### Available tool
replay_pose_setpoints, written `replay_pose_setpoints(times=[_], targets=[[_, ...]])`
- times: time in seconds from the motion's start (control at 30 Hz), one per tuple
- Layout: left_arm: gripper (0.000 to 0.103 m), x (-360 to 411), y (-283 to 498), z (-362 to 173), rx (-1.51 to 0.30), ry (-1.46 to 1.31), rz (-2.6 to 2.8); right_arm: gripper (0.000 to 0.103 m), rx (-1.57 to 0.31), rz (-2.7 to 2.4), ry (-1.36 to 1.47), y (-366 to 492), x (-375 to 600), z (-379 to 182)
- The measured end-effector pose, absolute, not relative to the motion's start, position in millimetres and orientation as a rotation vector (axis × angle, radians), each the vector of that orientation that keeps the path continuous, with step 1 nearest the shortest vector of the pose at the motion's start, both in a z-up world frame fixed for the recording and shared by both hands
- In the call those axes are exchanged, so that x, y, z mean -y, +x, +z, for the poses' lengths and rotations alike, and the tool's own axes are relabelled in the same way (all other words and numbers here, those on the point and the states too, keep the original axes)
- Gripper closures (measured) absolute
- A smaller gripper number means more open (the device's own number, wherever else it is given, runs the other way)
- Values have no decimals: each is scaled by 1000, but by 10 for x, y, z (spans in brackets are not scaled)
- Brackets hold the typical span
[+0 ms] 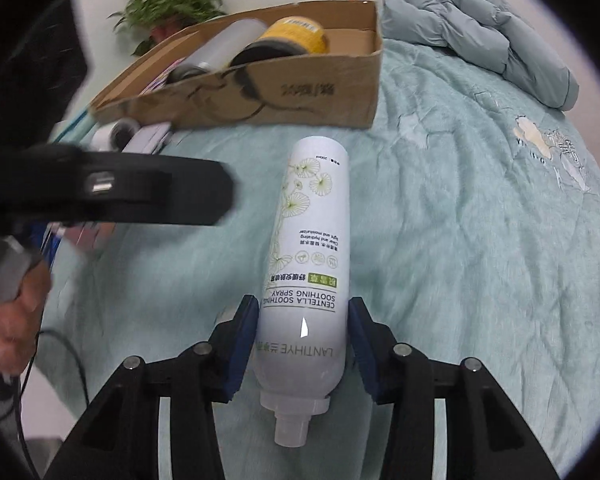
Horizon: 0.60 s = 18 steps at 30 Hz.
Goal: Organize rigid objects
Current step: 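Grasp the white spray bottle with the left gripper and lift it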
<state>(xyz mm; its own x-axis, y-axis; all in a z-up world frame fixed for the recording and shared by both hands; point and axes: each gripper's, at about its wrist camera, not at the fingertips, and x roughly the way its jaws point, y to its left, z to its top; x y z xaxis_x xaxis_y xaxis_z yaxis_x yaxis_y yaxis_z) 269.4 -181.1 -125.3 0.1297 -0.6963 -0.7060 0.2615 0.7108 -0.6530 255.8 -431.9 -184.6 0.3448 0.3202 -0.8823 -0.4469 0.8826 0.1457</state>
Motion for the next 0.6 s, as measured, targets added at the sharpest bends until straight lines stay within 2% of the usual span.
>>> replay_pose_setpoints(times=[0.1,0.17,0.27,0.37,0.47,0.53,0.6], targets=[[13,1853,2621,-1328,-1288,-449,-755,52,-1123,590,-121,2310,4244,-1788],[15,1874,2609,-1370,-1297,-449,-751,43,-1096,649,-90,2235,4264,-1717],[24,1867,2600,-1472,-1323,-446,-726,41,-1041,576,-32,2244,4441,-1660],[25,1854,2608,-1501,-1325,-450,-726,41,-1060,546,55,2342,4532,-1697],[26,1884,2581,-1501,-1316,-416,-729,41,-1157,571,96,2368,4445,-1853],[31,1903,2575,-1497,-1312,-396,-731,41,-1213,580,73,2375,4349,-1938],[45,1919,2544,-1509,-1323,-378,-742,47,-1212,564,49,2343,4291,-1910]])
